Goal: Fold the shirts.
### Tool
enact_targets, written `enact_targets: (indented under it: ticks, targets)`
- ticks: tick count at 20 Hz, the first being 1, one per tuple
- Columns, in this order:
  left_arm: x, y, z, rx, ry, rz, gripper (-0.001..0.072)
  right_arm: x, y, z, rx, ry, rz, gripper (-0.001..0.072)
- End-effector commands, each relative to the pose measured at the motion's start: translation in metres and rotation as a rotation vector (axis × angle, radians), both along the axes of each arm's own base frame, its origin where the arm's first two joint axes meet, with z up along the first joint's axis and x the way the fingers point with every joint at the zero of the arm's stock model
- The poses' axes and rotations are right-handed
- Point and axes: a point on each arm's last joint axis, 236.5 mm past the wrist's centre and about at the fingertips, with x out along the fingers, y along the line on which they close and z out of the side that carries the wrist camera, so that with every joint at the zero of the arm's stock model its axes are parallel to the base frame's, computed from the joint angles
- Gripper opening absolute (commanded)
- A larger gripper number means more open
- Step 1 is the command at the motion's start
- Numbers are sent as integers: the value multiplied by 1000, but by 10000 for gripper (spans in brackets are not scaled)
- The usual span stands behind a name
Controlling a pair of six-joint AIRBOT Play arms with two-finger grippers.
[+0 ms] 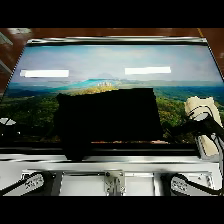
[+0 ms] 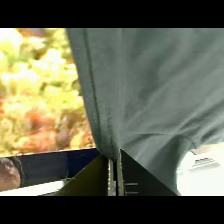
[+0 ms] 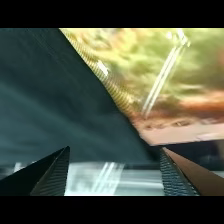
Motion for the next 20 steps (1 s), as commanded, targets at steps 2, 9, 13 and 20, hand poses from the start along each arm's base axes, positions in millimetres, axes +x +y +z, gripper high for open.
enact_targets:
  ticks: [2, 9, 13, 20]
  targets:
    - [23, 4, 38, 21, -122, -21, 34, 25, 20, -9, -39, -75, 18, 233]
    - [107, 28, 284, 246, -773, -52, 33, 164, 37, 237, -29, -914, 224, 66]
    - [61, 2, 549, 432, -1450, 15, 34, 131, 15, 552, -395, -1708, 127, 67]
    - [-107, -56, 704, 563, -1928, 131, 34, -57, -11, 690, -863, -1990, -45, 67]
